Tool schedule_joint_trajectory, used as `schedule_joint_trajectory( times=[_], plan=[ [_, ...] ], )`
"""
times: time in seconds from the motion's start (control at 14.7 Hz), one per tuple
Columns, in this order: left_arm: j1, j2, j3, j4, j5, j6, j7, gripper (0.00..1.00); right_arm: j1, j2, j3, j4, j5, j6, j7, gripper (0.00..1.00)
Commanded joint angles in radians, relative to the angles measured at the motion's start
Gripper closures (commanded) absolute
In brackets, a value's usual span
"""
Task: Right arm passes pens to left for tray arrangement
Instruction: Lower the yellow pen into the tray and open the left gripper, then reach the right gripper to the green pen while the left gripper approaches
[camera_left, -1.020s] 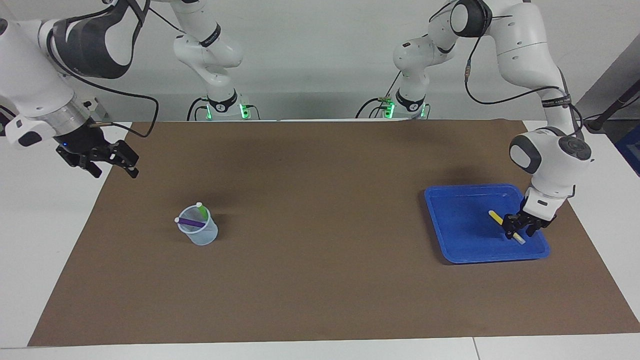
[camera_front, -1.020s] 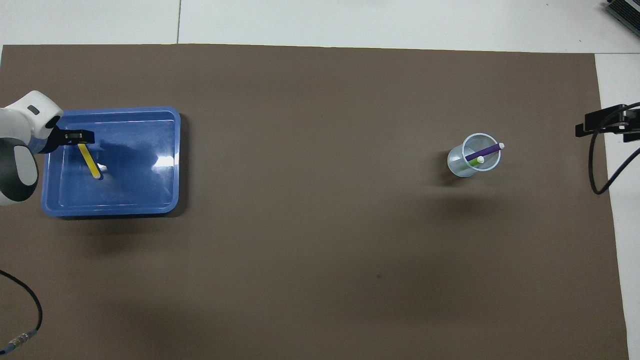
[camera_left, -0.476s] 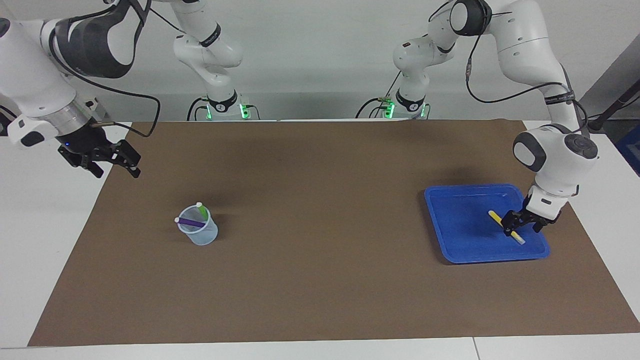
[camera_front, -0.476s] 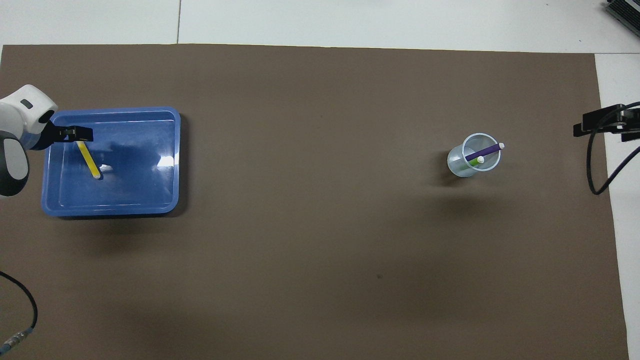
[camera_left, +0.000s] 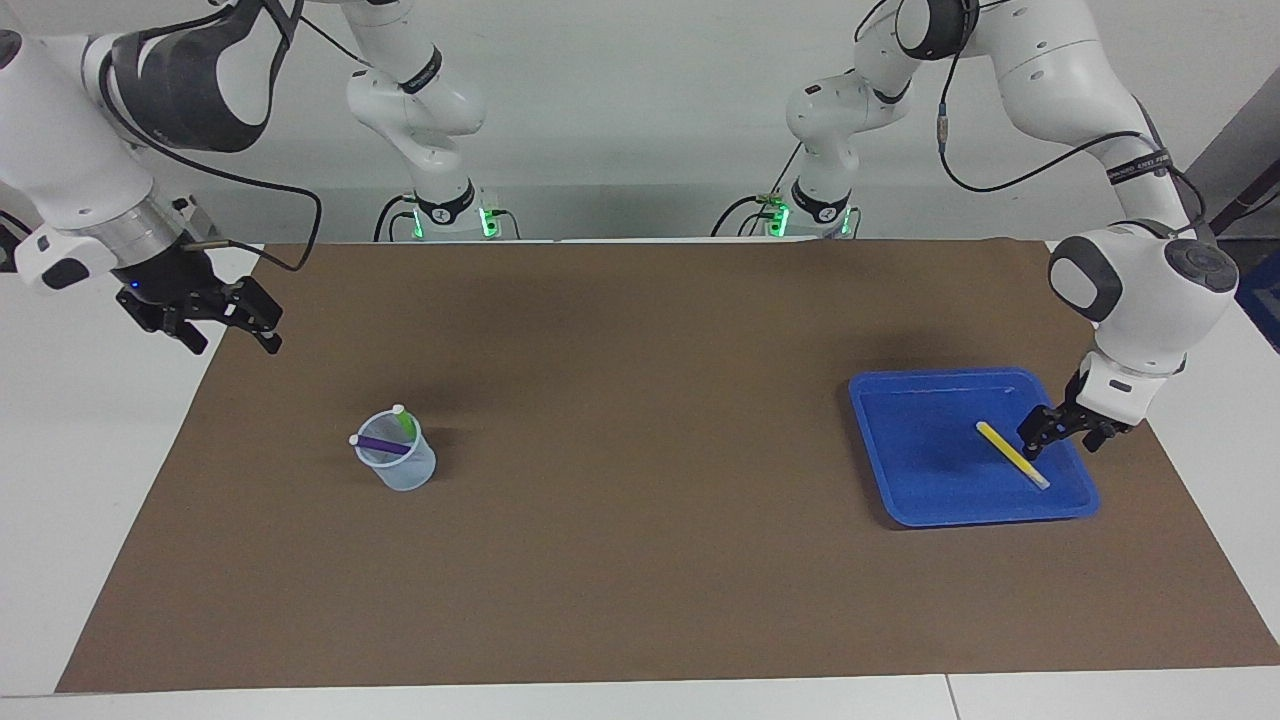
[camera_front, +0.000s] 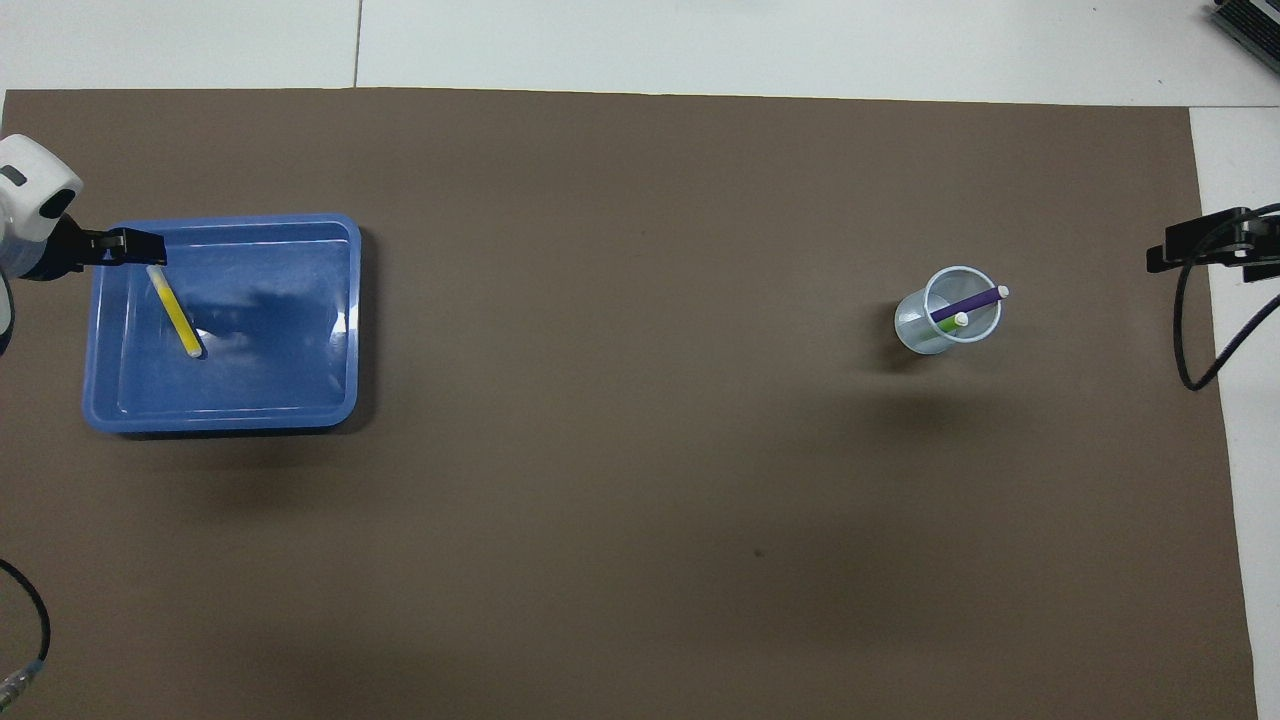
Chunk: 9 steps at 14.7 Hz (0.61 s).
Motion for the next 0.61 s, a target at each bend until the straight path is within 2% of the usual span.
schedule_joint_trajectory(
  times=[0.0, 0.2, 0.41, 0.54],
  plan=[
    [-0.018, -0.048, -0.005, 0.007, -0.028, -0.085, -0.070, 0.00, 0.011, -0.019, 0.011, -0.026, -0.001, -0.002, 0.029, 0.06],
    [-0.030, -0.088, -0.007, 0.008, -0.047, -0.160, -0.143, 0.00, 0.039, -0.037, 0.011, -0.107, -0.001, 0.115, 0.051, 0.15],
    [-0.041, -0.132, -0.015, 0.008, -0.079, -0.234, -0.211, 0.00, 0.076, -0.005, 0.011, -0.146, -0.001, 0.238, 0.054, 0.22],
    [-0.061, -0.163, -0.013, 0.004, -0.122, -0.274, -0.261, 0.00, 0.114, 0.021, 0.011, -0.146, 0.000, 0.262, 0.071, 0.25]
  ],
)
